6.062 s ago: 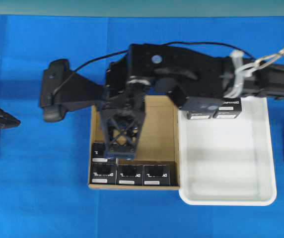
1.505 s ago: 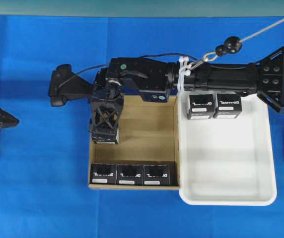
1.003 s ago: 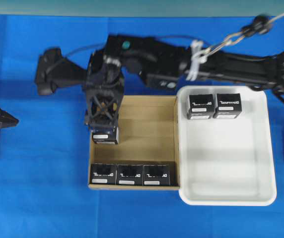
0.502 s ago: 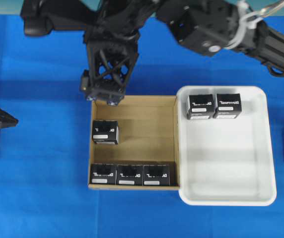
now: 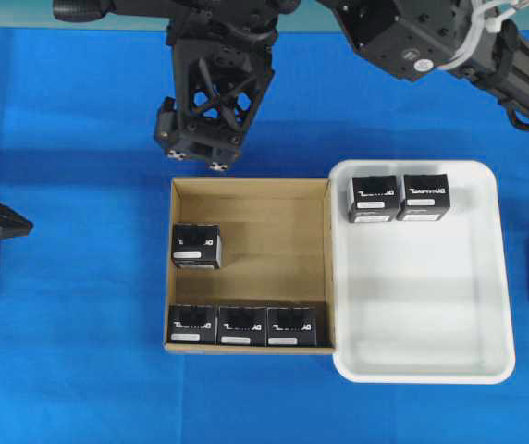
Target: Pick the box from inside the cardboard box.
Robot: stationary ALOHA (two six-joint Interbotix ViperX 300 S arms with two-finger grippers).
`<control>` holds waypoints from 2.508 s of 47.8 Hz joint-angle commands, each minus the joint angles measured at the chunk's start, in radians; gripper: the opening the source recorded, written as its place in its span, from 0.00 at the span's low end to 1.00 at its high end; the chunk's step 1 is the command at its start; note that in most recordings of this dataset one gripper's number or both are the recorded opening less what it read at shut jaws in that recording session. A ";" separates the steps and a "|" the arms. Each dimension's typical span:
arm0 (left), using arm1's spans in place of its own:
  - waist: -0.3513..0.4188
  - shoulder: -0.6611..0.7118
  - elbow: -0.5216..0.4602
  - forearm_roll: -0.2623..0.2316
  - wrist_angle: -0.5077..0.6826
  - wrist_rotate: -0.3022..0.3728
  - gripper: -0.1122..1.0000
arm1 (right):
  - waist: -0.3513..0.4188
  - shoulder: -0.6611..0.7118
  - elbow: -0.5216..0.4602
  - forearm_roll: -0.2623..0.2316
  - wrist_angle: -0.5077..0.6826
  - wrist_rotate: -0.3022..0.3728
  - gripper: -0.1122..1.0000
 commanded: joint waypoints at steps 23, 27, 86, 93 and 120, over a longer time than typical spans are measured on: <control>0.000 0.006 -0.025 0.002 -0.009 -0.003 0.04 | 0.023 0.043 0.156 0.000 -0.052 -0.025 0.95; 0.000 0.006 -0.025 0.002 -0.008 -0.005 0.04 | 0.031 0.058 0.206 0.000 -0.091 -0.040 0.95; -0.002 0.002 -0.026 0.002 0.003 0.002 0.04 | 0.080 0.091 0.732 0.000 -0.597 -0.175 0.98; 0.000 0.002 -0.026 0.002 0.003 0.002 0.04 | 0.080 0.107 0.733 -0.002 -0.603 -0.176 0.99; -0.002 0.017 -0.020 0.002 0.002 0.002 0.04 | 0.078 0.164 0.765 0.000 -0.684 -0.170 0.99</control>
